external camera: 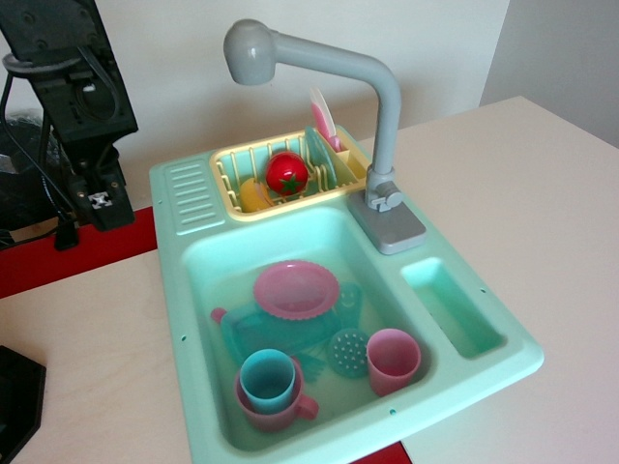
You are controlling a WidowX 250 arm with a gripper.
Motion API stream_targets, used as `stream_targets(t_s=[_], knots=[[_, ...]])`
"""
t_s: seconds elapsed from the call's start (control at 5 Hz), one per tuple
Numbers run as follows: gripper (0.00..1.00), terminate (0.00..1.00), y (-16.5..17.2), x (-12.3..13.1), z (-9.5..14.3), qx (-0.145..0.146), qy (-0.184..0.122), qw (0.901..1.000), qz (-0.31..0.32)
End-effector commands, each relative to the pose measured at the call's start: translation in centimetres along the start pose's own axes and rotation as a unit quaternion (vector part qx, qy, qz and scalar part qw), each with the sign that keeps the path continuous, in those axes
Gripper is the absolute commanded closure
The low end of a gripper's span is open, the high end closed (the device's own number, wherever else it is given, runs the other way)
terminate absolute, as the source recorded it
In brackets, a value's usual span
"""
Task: Turn faucet front to right
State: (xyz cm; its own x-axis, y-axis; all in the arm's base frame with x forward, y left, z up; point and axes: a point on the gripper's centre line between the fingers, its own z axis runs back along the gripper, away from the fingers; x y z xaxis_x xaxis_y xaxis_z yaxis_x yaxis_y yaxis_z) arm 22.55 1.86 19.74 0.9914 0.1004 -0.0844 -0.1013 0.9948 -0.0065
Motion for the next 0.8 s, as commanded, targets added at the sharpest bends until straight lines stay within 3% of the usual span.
stream_targets(t_s=[0.0, 0.2, 0.6], knots=[[0.0, 0.0, 0.0, 0.0, 0.0, 0.0, 0.0, 1.0, 0.0], [0.0, 0.0, 0.3, 2.2, 0.4, 0.0, -0.005, 1.0, 0.006], [0.0, 0.0, 5.0, 6.3, -0.4, 0.011, 0.005, 0.9987, 0.05]])
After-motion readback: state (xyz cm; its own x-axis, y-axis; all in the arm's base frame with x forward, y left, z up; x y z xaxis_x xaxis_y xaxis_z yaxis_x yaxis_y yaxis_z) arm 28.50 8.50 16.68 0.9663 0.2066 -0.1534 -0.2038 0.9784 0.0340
